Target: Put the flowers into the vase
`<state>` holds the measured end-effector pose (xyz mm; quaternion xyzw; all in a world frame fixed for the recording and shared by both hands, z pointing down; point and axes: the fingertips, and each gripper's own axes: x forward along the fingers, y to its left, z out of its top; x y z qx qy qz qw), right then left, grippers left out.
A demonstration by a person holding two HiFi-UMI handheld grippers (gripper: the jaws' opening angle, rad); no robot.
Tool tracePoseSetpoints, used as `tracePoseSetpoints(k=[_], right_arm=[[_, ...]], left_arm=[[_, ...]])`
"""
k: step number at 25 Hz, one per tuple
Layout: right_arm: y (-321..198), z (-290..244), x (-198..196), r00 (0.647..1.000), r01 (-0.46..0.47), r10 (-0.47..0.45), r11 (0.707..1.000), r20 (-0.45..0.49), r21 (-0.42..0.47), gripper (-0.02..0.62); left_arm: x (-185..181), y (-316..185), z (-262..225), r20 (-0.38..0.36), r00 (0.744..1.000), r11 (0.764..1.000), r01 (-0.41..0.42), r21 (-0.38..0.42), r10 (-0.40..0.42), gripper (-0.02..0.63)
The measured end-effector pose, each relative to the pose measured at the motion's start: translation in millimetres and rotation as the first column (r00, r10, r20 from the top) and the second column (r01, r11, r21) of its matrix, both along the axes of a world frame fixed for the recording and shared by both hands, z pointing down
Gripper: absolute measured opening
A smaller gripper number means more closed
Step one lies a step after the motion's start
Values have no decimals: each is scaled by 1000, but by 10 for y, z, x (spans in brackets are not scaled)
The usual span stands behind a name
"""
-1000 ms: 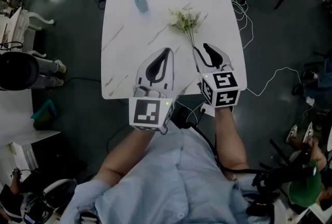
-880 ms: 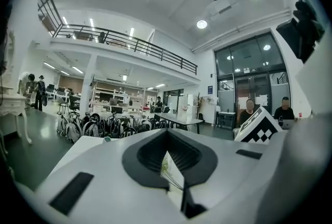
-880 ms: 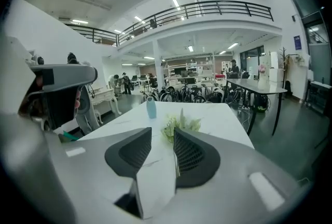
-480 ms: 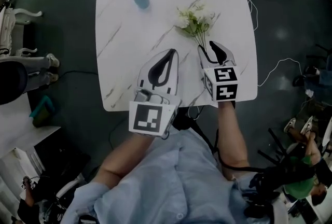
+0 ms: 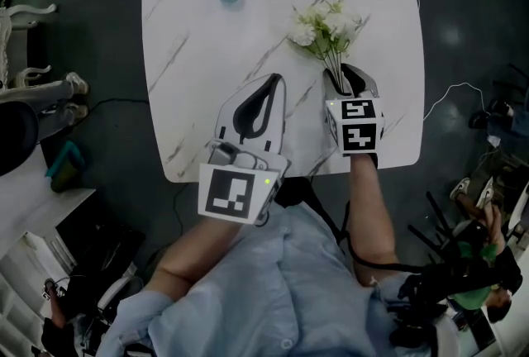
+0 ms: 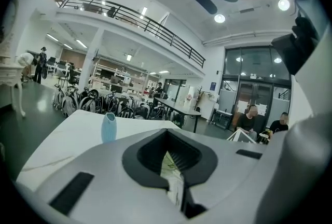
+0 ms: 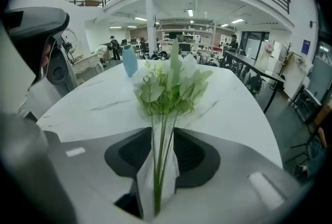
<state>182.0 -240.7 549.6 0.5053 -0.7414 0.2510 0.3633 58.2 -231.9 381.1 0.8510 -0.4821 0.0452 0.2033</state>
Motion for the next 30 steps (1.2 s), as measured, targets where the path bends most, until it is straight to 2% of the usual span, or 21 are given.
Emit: tracePoseSetpoints(k=[5, 9, 11, 20, 30], right_arm=[[-12, 106, 58, 1000, -14, 13, 999, -29, -36, 95], [-43, 138, 37, 999, -25, 24, 999, -28, -47, 27], [-67, 128, 29, 999, -26, 25, 999, -21, -39, 14], [-208, -232, -118, 994, -37, 34, 999, 103, 26, 9], [-541, -1182, -374, 956, -56, -6, 978, 294, 202, 9]], left_arm=[[-41, -59, 35, -1, 1000, 1000, 12, -12, -12, 5], [-105, -86, 83, 3, 1000, 1000, 17, -20, -17, 5], [-129, -90, 89, 3, 1000, 1000, 23, -21, -23, 5], [-241, -60, -114, 7, 998, 998, 57, 36, -57, 5], [-398, -51, -500, -10, 995, 989, 103, 102, -103, 5]])
